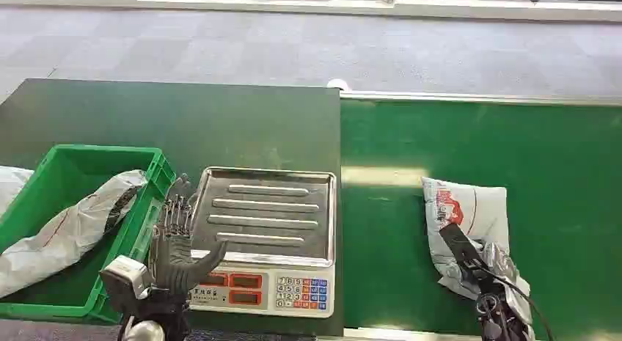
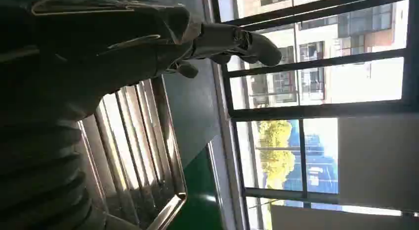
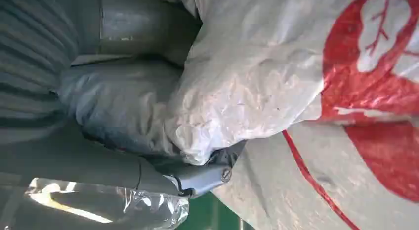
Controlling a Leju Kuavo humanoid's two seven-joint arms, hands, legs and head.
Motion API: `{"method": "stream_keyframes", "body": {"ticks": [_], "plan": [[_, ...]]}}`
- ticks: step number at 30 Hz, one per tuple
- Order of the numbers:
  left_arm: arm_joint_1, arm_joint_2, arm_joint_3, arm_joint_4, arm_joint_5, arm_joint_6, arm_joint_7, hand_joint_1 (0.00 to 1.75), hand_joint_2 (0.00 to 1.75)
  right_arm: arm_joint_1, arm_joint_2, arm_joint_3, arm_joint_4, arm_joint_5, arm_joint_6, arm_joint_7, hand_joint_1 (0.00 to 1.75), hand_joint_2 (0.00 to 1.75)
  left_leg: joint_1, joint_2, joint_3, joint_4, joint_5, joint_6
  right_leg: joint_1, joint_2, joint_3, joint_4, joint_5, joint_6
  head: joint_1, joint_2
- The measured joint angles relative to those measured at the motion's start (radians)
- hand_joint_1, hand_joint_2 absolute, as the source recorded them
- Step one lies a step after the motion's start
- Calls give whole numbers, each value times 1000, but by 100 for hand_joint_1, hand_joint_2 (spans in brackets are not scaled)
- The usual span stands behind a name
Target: Moved the parcel from conveyor to table for the left to box.
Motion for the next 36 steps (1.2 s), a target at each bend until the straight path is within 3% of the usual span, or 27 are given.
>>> {"method": "stream_keyframes", "body": {"ticks": [9, 15, 20, 24, 29, 36], "plan": [[6, -2, 3, -5, 0, 2, 0, 0, 175, -14, -3, 9, 20, -1, -18, -2, 175, 175, 0, -2, -2, 0, 0, 0, 0, -1, 0, 0, -1, 1, 0, 0], [38, -8, 15, -39, -20, 13, 3, 0, 175, 4, 13, 17, -15, -4, -153, -24, 175, 175, 0, -6, -7, 0, 1, 0, 0, -3, -3, 0, -1, 1, 0, 0], [66, -11, 22, -63, -23, 10, -7, 0, 175, 79, 54, 31, -267, -35, -213, -45, 175, 175, 0, -11, -19, 1, 4, 1, 0, -7, -12, 1, 0, 1, 0, 0], [49, -14, 24, -58, -22, 1, -26, 0, 175, 72, 65, 73, -449, -22, -207, -50, 175, 175, 0, -10, -23, 1, 5, 1, 0, -7, -18, 2, 1, 1, 0, 0], [-32, -14, 15, 2, 12, 0, -57, 0, 175, -66, 72, 211, -550, 1, -130, -76, 175, 175, 0, -7, -26, 1, 8, 1, 0, -6, -21, 3, 3, 0, 0, 0], [-166, -8, -22, 106, 67, 14, -66, 0, 175, -374, 93, 456, -456, -118, 82, -111, 175, 175, 0, -8, -29, 1, 12, 0, 0, -7, -24, 4, 5, 0, 0, 0]]}}
